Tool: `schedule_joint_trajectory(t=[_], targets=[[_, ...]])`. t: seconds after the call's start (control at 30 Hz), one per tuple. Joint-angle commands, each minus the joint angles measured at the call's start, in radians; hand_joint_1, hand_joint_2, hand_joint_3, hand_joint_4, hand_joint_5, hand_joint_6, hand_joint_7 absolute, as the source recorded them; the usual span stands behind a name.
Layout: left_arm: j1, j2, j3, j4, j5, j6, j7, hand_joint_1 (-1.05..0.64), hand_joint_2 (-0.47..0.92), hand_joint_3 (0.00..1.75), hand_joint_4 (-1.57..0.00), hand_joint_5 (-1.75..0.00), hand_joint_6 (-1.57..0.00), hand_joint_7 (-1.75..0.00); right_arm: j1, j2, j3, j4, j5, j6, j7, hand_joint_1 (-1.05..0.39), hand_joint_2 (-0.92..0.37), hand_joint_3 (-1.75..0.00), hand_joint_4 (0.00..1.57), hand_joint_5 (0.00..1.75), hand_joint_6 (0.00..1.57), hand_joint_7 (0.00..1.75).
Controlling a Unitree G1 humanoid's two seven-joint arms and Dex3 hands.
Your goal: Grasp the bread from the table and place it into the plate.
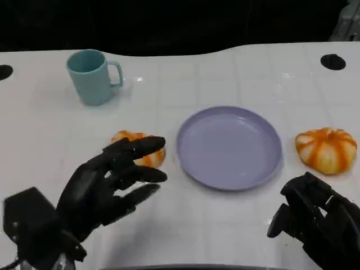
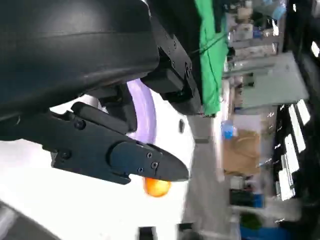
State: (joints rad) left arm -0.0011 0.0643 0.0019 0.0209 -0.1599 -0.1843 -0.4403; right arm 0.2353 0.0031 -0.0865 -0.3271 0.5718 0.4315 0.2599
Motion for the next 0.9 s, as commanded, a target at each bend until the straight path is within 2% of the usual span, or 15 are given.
schedule_joint_trajectory(t=[0.03,0.33,0.53,0.7,0.9], targets=[[-0.041,0.074,-0.016,-0.002,0.137,-0.069,0.051,-0.42,0.87,0.0,-0.12,-0.8,-0.39,-0.12,-0.005,-0.005,-0.002,0.004,-0.007,-0.016,-0.002,-0.52,-0.92,-0.22,0.62,1.72,0.58,1.43],[-0.132,0.204,-0.067,0.0,0.453,-0.131,0.174,-0.34,0.77,0.0,0.0,-0.62,-0.28,-0.01,-0.006,-0.006,0.0,0.003,-0.007,-0.017,-0.007,-0.52,-0.92,-0.22,0.63,1.71,0.58,1.43],[-0.19,0.297,-0.126,-0.028,0.7,-0.082,0.222,-0.38,0.78,0.0,0.0,-0.23,-0.21,-0.01,-0.006,-0.007,0.004,-0.002,-0.014,-0.015,-0.016,-0.53,-0.92,-0.22,0.63,1.72,0.58,1.43],[-0.232,0.346,-0.188,-0.065,0.877,0.005,0.198,-0.38,0.76,0.0,0.0,-0.16,-0.23,-0.02,-0.006,-0.006,0.004,0.001,-0.008,-0.016,-0.01,-0.52,-0.92,-0.24,0.62,1.73,0.56,1.44],[-0.262,0.363,-0.232,-0.085,0.922,0.091,0.138,-0.33,0.76,0.0,0.0,-0.12,-0.22,0.0,-0.006,-0.006,0.005,0.001,-0.007,-0.016,-0.009,-0.53,-0.92,-0.23,0.61,1.74,0.56,1.45]])
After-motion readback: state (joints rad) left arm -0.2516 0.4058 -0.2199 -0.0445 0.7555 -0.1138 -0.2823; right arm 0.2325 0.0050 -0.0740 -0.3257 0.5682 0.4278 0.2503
